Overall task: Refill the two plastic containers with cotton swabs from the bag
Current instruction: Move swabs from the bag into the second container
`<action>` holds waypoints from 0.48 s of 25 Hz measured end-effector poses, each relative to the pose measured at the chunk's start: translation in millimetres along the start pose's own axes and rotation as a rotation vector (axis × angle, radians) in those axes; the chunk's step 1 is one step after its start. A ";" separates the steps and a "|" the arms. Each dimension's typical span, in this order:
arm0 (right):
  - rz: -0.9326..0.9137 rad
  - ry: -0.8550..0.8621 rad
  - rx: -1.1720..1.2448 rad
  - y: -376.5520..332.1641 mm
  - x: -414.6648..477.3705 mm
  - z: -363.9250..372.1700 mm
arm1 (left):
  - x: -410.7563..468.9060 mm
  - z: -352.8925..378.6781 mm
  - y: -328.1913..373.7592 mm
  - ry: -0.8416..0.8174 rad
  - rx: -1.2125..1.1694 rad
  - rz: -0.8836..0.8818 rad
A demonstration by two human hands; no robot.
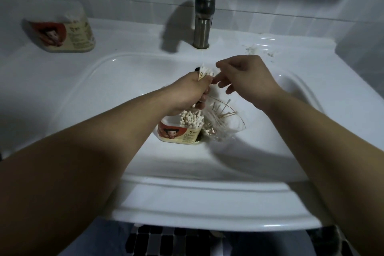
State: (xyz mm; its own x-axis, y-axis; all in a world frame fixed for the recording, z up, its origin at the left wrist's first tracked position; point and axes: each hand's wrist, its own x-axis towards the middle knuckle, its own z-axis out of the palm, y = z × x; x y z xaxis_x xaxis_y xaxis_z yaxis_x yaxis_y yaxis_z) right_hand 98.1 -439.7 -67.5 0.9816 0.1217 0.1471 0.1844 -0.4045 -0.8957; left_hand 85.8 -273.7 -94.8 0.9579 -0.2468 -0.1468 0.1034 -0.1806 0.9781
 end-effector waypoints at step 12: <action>-0.036 -0.668 -1.037 14.8 -9.4 23.1 | 1.4 -1.7 -3.7 0.026 0.037 -0.048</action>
State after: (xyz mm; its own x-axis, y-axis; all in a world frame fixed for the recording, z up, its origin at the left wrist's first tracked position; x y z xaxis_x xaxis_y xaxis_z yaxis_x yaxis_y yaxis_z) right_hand 90.5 -425.9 -91.8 0.8133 0.4640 -0.3510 0.4621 -0.8817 -0.0950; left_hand 87.2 -271.7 -98.4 0.9587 -0.2125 -0.1889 0.1395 -0.2271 0.9638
